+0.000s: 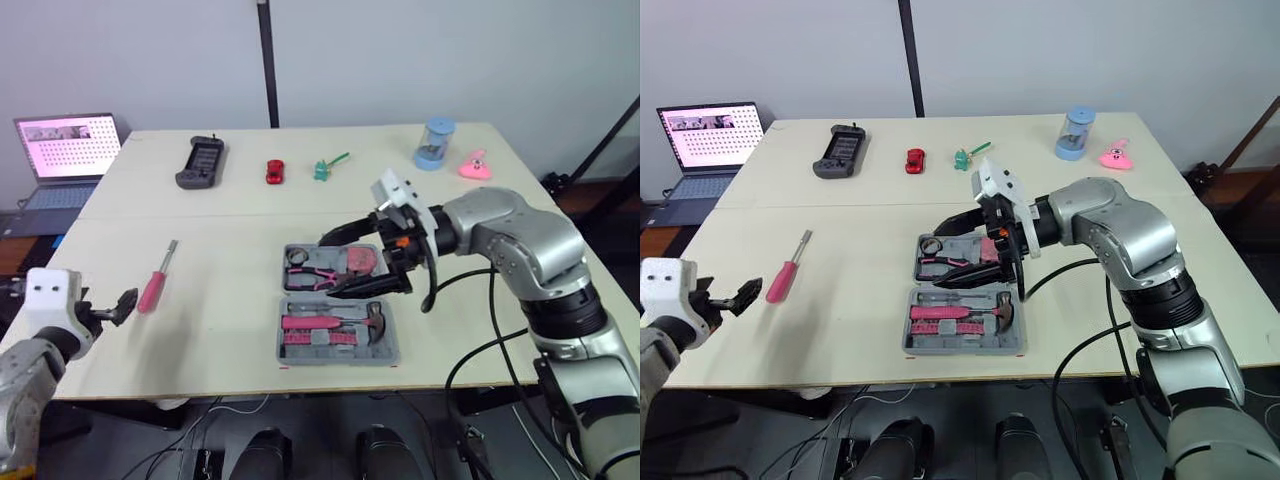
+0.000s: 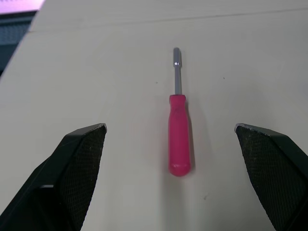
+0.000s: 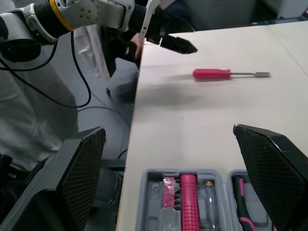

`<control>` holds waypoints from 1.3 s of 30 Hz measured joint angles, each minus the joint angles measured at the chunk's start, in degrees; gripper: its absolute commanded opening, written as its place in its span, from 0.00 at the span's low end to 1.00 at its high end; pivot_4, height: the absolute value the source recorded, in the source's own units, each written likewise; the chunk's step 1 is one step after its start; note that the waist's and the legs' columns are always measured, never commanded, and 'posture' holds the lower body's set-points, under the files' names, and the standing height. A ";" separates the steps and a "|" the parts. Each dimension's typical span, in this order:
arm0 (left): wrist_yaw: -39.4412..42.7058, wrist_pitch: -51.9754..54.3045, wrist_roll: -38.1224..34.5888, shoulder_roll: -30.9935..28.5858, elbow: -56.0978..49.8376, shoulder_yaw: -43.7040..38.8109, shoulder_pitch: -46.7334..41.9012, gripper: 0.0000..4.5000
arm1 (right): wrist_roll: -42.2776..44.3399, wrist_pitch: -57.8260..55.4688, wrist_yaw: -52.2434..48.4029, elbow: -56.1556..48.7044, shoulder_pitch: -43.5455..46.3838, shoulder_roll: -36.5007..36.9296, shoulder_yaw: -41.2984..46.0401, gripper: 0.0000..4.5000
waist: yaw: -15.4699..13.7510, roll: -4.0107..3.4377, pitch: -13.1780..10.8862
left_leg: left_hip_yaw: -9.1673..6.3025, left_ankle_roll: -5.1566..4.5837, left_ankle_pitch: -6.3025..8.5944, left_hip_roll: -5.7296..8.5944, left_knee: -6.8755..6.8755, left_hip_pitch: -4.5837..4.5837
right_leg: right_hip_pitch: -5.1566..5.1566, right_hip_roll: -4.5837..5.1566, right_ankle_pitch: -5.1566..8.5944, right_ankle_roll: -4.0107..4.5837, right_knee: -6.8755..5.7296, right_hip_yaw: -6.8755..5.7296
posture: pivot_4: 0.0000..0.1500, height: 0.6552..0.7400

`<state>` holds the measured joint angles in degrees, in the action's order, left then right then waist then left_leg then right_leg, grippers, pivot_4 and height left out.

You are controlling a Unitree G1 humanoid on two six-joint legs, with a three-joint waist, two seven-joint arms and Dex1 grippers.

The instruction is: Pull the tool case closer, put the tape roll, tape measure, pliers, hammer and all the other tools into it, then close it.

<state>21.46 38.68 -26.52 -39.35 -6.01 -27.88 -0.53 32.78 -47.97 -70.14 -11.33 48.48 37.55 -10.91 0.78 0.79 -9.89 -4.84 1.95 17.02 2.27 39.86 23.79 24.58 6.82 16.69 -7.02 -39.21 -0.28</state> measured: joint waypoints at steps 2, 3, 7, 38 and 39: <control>2.15 0.45 1.29 -1.77 7.08 3.16 -5.74 1.00 | -0.09 -0.31 2.20 -0.98 -0.90 0.11 0.64 1.00 | -0.22 0.01 -0.01 | -0.08 0.08 -0.04 0.01 0.00 0.04 | 0.00 -0.01 -0.01 0.01 -0.01 -0.07 | 1.00 0.24; 2.61 0.44 1.73 -2.05 9.07 4.11 -7.39 1.00 | -0.22 -0.33 2.85 -1.29 -1.24 0.18 0.68 1.00 | -0.16 0.01 0.00 | -0.06 0.08 -0.04 0.02 0.00 0.03 | -0.01 0.00 -0.01 0.01 -0.01 -0.05 | 1.00 0.24; 5.74 -2.12 4.67 -2.49 20.58 8.88 -15.28 1.00 | -1.72 -0.51 7.00 -2.02 -2.83 0.61 0.69 1.00 | -0.08 0.03 -0.01 | -0.05 0.08 -0.05 0.06 0.00 0.07 | 0.04 0.02 -0.03 -0.02 0.00 -0.04 | 1.00 0.24; 13.46 -18.96 13.87 1.04 59.59 15.59 -36.99 0.12 | -3.61 -1.52 13.45 -2.84 -5.52 3.01 1.23 1.00 | 0.08 0.10 0.00 | -0.03 0.27 -0.19 0.24 0.17 0.63 | 0.65 -0.02 -0.06 -0.07 -0.37 -0.04 | 1.00 0.24; 13.57 -18.78 13.78 0.94 58.81 15.55 -36.99 0.12 | -3.89 -1.39 13.45 -2.69 -5.52 3.01 1.22 1.00 | 0.07 0.10 0.00 | -0.03 0.27 -0.20 0.24 0.17 0.63 | 0.65 -0.02 -0.06 -0.08 -0.37 -0.04 | 1.00 0.24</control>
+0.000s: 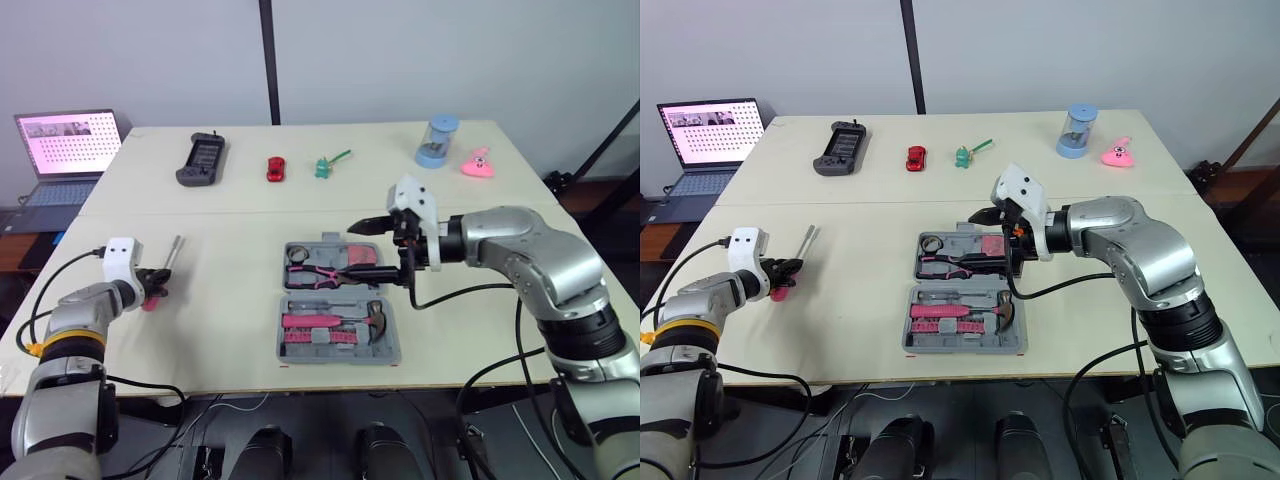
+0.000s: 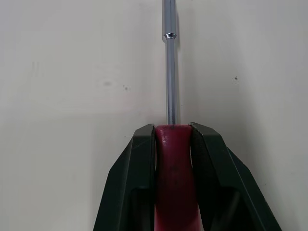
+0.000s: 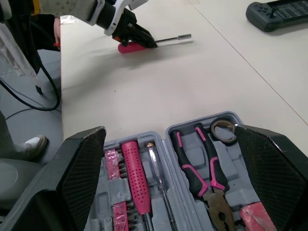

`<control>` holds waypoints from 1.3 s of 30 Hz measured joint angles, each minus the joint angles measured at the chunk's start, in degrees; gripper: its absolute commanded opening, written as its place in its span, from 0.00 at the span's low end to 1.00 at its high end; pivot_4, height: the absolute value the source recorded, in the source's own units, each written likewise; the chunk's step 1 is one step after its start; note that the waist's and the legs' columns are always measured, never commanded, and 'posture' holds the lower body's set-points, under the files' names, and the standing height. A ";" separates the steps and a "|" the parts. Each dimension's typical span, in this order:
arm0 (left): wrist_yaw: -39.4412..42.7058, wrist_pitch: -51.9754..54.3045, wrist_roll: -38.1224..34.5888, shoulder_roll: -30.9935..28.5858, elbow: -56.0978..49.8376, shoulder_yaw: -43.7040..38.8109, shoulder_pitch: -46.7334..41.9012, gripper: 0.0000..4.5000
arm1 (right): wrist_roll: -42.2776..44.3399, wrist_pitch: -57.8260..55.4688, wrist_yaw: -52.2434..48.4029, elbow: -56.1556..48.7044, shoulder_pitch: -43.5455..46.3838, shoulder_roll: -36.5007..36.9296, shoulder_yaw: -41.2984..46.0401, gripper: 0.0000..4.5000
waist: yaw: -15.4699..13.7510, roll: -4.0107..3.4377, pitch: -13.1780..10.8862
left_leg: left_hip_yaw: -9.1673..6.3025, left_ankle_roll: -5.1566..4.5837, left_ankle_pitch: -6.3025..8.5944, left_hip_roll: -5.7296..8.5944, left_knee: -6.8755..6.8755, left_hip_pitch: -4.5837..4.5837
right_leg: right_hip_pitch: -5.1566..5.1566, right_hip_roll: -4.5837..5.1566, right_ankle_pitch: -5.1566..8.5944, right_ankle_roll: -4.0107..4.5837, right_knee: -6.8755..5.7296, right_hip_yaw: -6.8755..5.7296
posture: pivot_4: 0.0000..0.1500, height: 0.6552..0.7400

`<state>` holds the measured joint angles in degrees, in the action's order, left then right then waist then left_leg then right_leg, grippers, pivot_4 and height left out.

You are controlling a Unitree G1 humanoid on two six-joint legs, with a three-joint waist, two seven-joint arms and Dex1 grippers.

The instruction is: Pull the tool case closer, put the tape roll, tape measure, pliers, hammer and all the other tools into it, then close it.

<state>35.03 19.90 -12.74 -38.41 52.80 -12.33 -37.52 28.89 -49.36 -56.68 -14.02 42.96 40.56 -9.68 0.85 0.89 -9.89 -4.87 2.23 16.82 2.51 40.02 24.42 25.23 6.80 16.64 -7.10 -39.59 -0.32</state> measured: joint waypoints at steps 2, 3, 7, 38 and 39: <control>0.53 0.88 -0.33 -0.46 -1.91 -0.12 0.00 0.12 | -0.53 0.47 0.00 0.66 0.00 0.00 -0.04 1.00 | 0.01 0.01 0.00 | 0.00 0.00 0.00 0.00 0.00 0.00 | 0.00 0.00 0.00 0.00 0.00 0.00 | 1.00 0.24; 1.01 1.79 -0.54 -0.74 -3.15 -0.26 0.00 0.12 | -0.70 0.75 0.00 0.91 0.00 0.01 -0.05 1.00 | 0.01 0.01 0.00 | 0.00 0.01 0.00 0.00 0.00 0.00 | 0.00 0.00 0.00 0.00 0.00 0.00 | 1.00 0.24; 3.60 11.84 -3.32 -0.96 -12.89 -0.11 0.24 0.12 | -1.62 1.40 -0.13 1.39 -0.08 0.44 -0.11 1.00 | -0.01 0.03 -0.02 | -0.01 0.01 -0.01 -0.01 0.02 0.04 | 0.00 0.00 0.00 0.00 -0.01 0.00 | 1.00 0.24; 38.48 46.52 -0.30 2.52 -52.05 54.48 -23.78 0.11 | 0.14 0.81 -3.05 -19.83 -31.45 22.40 17.24 1.00 | -0.15 0.07 -0.11 | -0.01 -0.13 0.02 -0.05 0.12 -0.04 | -0.34 -0.14 0.02 -0.05 0.08 -0.01 | 1.00 0.24; 38.47 46.70 -0.19 2.96 -52.97 55.49 -24.23 0.11 | 0.20 0.75 -2.82 -20.11 -31.55 22.47 17.31 1.00 | -0.10 0.07 -0.11 | -0.02 -0.13 0.03 -0.06 0.12 -0.06 | -0.35 -0.14 0.03 -0.05 0.08 -0.01 | 1.00 0.24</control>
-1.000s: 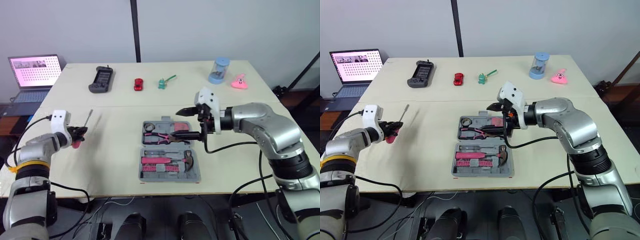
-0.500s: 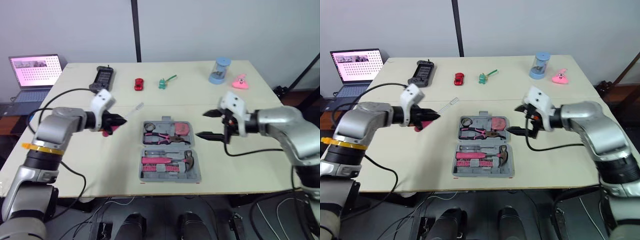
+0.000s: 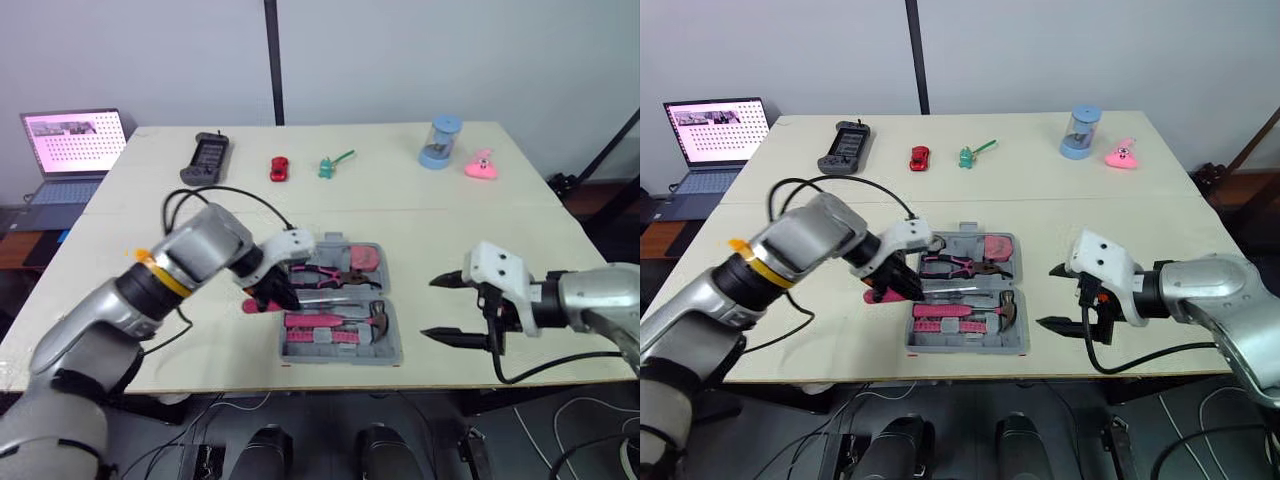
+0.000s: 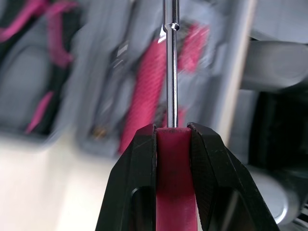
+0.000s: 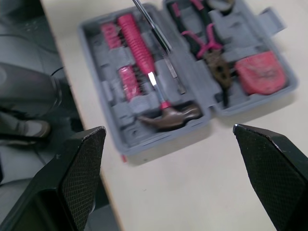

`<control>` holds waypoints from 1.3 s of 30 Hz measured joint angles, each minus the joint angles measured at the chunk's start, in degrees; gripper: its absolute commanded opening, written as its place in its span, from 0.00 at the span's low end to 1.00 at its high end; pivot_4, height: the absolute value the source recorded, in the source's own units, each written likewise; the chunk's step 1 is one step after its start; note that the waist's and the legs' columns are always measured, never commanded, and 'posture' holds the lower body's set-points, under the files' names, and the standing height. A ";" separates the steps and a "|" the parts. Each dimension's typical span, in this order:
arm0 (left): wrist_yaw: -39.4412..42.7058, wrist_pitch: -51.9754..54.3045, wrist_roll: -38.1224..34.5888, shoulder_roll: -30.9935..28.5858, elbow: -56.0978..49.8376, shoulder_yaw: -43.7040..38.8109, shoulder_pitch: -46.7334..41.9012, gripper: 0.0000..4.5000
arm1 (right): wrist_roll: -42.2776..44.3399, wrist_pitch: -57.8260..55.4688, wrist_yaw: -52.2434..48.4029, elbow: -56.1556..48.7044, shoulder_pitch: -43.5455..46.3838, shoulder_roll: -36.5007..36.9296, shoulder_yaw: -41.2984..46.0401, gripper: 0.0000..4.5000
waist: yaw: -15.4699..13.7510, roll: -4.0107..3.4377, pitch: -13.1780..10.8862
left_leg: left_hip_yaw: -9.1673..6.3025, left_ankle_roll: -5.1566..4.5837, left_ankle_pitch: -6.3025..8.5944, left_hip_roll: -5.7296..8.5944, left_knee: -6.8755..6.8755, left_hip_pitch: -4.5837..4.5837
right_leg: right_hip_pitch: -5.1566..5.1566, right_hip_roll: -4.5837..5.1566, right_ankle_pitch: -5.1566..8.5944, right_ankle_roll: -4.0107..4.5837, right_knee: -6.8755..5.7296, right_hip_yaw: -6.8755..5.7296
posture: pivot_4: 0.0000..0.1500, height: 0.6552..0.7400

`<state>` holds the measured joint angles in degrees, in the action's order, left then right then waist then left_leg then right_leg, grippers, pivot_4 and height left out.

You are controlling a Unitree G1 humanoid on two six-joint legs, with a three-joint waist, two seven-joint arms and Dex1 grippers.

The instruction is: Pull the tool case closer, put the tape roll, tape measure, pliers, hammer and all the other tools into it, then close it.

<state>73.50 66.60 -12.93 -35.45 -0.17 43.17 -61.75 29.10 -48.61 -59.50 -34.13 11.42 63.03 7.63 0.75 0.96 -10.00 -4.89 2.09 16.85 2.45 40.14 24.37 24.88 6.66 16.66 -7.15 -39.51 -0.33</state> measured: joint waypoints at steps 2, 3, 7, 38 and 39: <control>-0.11 -0.24 0.44 0.47 -1.06 2.04 -0.29 0.11 | 0.29 -0.61 0.35 -0.31 -0.57 0.62 0.07 1.00 | 0.31 -0.04 0.00 | 0.02 -0.03 0.02 -0.05 -0.04 -0.08 | 0.00 -0.03 0.00 0.01 0.00 0.02 | 1.00 0.24; -0.32 -0.65 0.76 0.73 -1.17 2.80 -0.30 0.11 | 0.37 -0.90 0.54 -0.36 -0.72 0.77 0.07 1.00 | 0.32 -0.05 0.00 | 0.02 -0.03 0.02 -0.06 -0.04 -0.08 | 0.00 -0.05 0.00 0.01 0.00 0.02 | 1.00 0.24; -0.90 -0.72 1.09 2.37 -2.82 5.02 -0.27 0.11 | 0.50 -1.24 0.78 -0.68 -1.31 1.52 -0.12 1.00 | -0.02 -0.05 -0.01 | 0.01 -0.03 0.02 -0.06 -0.01 -0.06 | -0.02 -0.01 0.00 0.01 0.01 0.02 | 1.00 0.24; -5.01 -6.36 5.62 7.63 -0.41 13.52 0.51 0.10 | 1.73 -4.37 2.06 -0.45 -4.47 2.96 -5.35 1.00 | -0.21 -0.04 -0.01 | 0.01 -0.05 0.03 -0.01 0.04 -0.10 | -0.12 0.01 0.00 0.00 0.01 0.01 | 1.00 0.24; -5.07 -6.79 5.84 7.71 0.43 13.31 0.51 0.10 | 1.60 -4.13 1.83 -0.42 -5.18 3.15 -5.34 1.00 | -0.13 -0.04 -0.01 | 0.01 -0.05 0.03 0.00 0.04 -0.10 | -0.12 0.01 0.00 0.00 0.01 0.01 | 1.00 0.24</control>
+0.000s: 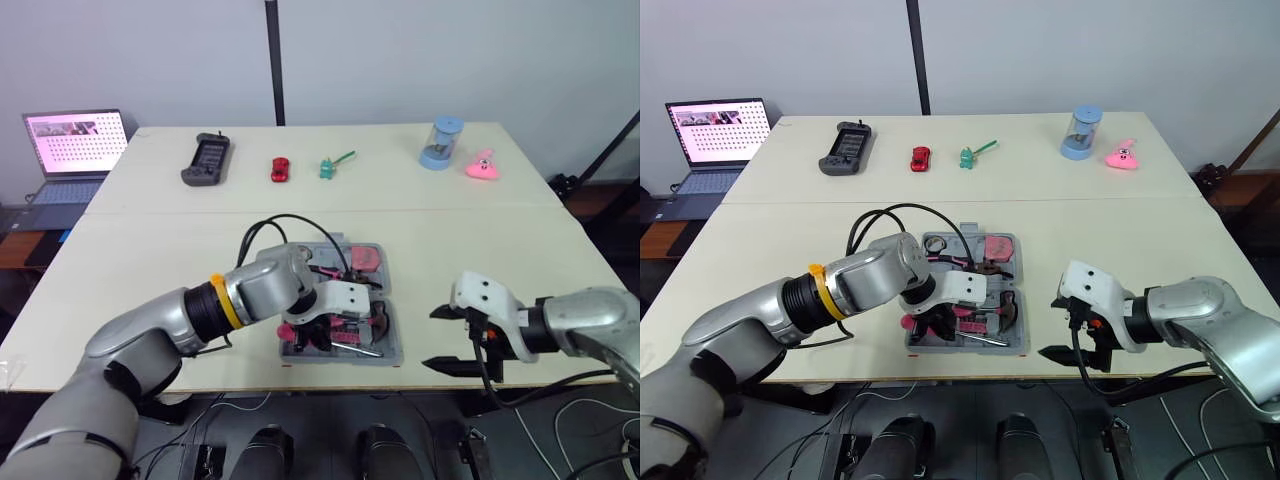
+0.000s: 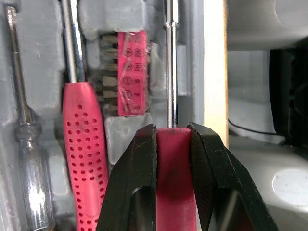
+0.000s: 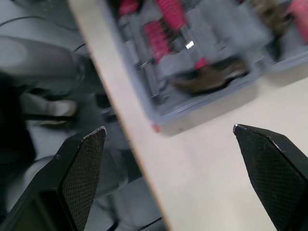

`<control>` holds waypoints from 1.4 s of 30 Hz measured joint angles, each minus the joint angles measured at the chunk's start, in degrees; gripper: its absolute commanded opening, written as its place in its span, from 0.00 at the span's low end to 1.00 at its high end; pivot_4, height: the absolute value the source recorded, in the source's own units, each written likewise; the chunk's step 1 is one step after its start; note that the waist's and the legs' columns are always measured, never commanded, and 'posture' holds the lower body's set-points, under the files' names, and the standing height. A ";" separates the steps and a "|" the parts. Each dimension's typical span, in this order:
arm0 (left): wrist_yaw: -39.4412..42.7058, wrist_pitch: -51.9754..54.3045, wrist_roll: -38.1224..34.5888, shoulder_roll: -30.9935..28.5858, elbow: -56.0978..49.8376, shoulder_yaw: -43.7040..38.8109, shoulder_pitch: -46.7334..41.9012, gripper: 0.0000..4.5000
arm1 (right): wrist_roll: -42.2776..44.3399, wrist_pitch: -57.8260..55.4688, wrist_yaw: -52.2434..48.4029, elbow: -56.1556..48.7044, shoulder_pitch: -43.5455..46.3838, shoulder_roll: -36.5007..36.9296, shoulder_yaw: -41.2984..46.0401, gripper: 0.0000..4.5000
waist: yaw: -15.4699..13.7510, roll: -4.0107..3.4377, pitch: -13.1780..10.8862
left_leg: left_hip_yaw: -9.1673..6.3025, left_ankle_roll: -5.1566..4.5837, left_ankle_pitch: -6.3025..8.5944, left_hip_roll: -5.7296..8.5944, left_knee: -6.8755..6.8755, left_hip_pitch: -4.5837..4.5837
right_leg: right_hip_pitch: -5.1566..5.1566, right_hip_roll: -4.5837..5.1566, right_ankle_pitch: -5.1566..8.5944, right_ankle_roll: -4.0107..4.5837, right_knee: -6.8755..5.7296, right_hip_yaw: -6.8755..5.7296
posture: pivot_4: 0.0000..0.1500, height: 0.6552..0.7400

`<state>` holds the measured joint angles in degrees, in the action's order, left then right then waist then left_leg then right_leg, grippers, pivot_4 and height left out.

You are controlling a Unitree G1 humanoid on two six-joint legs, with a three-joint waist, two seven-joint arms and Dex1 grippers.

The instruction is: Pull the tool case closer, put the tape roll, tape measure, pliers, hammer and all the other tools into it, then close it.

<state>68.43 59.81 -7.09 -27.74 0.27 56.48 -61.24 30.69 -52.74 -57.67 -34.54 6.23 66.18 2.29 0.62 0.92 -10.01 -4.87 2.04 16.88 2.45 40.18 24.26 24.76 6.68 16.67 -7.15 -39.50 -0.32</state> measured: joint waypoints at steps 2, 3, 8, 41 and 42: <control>-0.06 -0.14 0.24 0.27 0.56 -0.42 0.00 0.10 | -0.26 1.17 -0.13 0.26 -0.94 -0.01 0.06 1.00 | 0.02 0.00 0.00 | 0.00 0.00 0.00 -0.01 0.00 -0.01 | 0.00 0.00 0.00 0.00 0.00 0.00 | 1.00 0.24; 0.03 -0.14 0.20 0.59 0.57 -0.87 0.13 0.10 | -0.73 2.74 -0.41 0.97 -1.74 -0.01 0.14 1.00 | 0.02 0.00 0.00 | 0.00 -0.01 0.00 -0.01 0.00 -0.01 | 0.00 0.00 0.00 0.00 0.00 0.00 | 1.00 0.24; 0.09 -0.33 0.25 0.74 0.53 -1.30 1.34 0.10 | -2.52 8.73 -1.52 4.14 -4.28 -0.33 0.31 1.00 | 0.04 -0.01 0.00 | 0.00 0.00 0.00 -0.01 0.00 -0.02 | 0.00 0.00 0.00 0.00 -0.01 0.00 | 1.00 0.24; -3.29 3.25 -0.61 4.01 -0.40 -4.03 4.30 0.64 | -7.12 15.56 -3.51 11.30 -2.80 -2.13 -1.91 1.00 | -0.03 -0.02 0.01 | 0.00 0.00 0.00 -0.01 0.03 -0.11 | -0.10 0.01 0.00 0.00 -0.01 0.00 | 1.00 0.24; -3.42 3.30 -0.61 4.00 -0.62 -4.03 4.30 0.74 | -7.28 15.60 -3.57 11.31 -2.79 -2.13 -2.00 1.00 | -0.03 -0.02 0.01 | 0.00 0.00 0.00 -0.01 0.03 -0.13 | -0.12 0.01 0.00 0.00 -0.01 0.00 | 1.00 0.24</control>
<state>65.00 63.11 -7.70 -23.74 -0.36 52.44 -56.94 23.41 -37.14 -61.24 -23.24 3.45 64.05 0.29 0.59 0.90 -10.00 -4.88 2.04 16.88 2.45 40.22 24.14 24.65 6.69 16.67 -7.15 -39.51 -0.32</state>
